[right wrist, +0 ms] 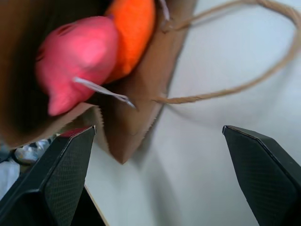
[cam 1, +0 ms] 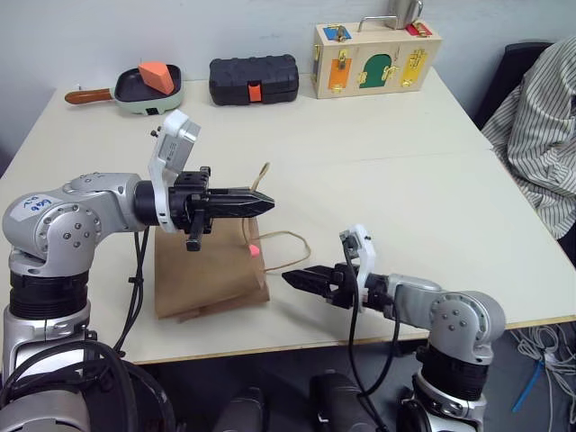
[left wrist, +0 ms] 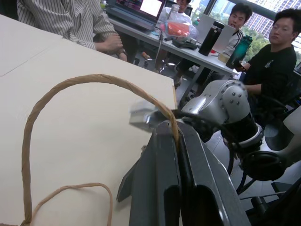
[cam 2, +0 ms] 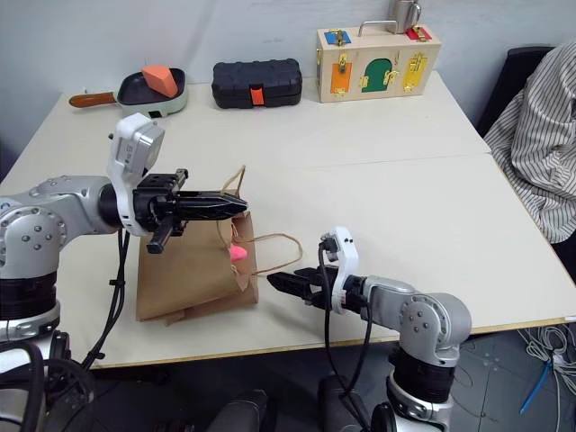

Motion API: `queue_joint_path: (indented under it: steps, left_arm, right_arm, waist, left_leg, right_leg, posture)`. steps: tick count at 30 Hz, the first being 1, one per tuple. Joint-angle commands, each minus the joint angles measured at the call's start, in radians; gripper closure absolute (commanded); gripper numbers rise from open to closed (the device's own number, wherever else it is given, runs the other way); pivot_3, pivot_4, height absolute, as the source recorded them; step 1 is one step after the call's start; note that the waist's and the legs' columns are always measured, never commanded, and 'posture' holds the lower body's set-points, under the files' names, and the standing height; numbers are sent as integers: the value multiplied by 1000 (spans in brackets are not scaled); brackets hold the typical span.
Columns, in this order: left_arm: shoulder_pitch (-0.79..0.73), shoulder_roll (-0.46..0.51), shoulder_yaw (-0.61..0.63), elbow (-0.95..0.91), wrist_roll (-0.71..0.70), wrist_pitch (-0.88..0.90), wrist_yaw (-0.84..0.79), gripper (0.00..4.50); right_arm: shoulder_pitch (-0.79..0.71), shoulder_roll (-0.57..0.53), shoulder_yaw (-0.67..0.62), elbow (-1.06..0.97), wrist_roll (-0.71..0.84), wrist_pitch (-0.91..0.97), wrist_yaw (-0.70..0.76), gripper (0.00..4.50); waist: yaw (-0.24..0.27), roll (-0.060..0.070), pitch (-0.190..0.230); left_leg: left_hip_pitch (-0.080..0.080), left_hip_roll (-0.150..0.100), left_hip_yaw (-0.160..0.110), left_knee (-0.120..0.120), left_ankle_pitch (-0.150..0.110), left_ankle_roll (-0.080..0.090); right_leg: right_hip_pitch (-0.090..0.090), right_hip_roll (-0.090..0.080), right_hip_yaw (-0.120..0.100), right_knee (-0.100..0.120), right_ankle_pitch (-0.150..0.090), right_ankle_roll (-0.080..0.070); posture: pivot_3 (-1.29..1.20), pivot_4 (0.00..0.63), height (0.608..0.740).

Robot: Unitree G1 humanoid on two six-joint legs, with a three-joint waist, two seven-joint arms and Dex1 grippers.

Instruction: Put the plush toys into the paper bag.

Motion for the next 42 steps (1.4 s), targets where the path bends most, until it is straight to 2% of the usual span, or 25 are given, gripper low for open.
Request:
queue_joint_path:
  steps: [1,5,7,9,19,22,26,33,38,42]
  left_arm:
    - [-22,10,15,-22,-15,2,-1,4500]
    - [-18,14,19,-25,-14,5,0,4500]
    - [-16,17,22,-27,-16,6,1,4500]
    - [-15,20,24,-27,-17,7,0,4500]
    - [-10,20,24,-15,-11,-3,-2,4500]
    - [-13,8,11,4,9,-22,-6,4500]
    - [-54,-18,5,38,21,-41,-3,4500]
    - [-183,-78,8,126,23,-49,0,4500]
    - [-178,-95,-17,137,70,-100,-17,4500]
    - [-154,-105,-30,156,111,-146,-29,4500]
  right_arm:
    - [-48,51,-94,79,-4,4,-61,53]
    - [-107,119,-147,155,1,4,-92,53]
    - [-124,132,-135,193,-7,-22,-107,433]
    - [-133,132,-118,228,-12,-58,-118,973]
    - [-139,63,-79,177,71,-153,-85,4486]
    - [-148,6,-83,86,141,-182,-37,4486]
    - [-213,-85,-152,6,246,-207,-26,4486]
    - [-314,-323,-194,-87,402,-237,-17,4486]
    - [-319,-454,-77,-177,396,-303,-7,4486]
    - [-282,-484,33,-233,354,-401,-6,4486]
  waist:
    - [-5,0,0]
    - [-13,0,0]
    - [-14,0,0]
    - [-16,0,0]
    - [-18,0,0]
    - [-12,1,0]
    - [-12,1,0]
    - [-12,1,0]
    - [-14,1,0]
    - [-10,1,0]
  left_leg:
    - [1,0,0,0,0,0]
    - [1,0,0,0,0,0]
    - [1,0,0,0,0,0]
    - [1,0,0,0,0,0]
    - [1,0,0,0,0,0]
    - [1,0,0,0,0,0]
    - [0,0,0,0,0,0]
    - [0,0,-1,0,0,0]
    - [0,2,0,0,0,0]
    - [0,2,0,0,0,0]
  right_leg:
    - [0,0,0,0,0,0]
    - [1,0,0,1,0,0]
    - [0,0,0,1,0,0]
    - [0,0,0,1,0,0]
    - [0,0,0,1,0,0]
    - [0,0,0,1,0,0]
    - [0,0,0,-1,0,0]
    - [0,0,0,-1,0,0]
    - [0,1,0,-1,0,0]
    - [0,1,0,-3,0,0]
  posture:
    - [0,150,740]
    - [0,150,740]
    - [0,150,740]
    - [0,150,740]
    - [0,150,740]
    - [0,150,740]
    - [0,150,740]
    - [0,150,740]
    - [0,150,740]
    - [0,150,740]
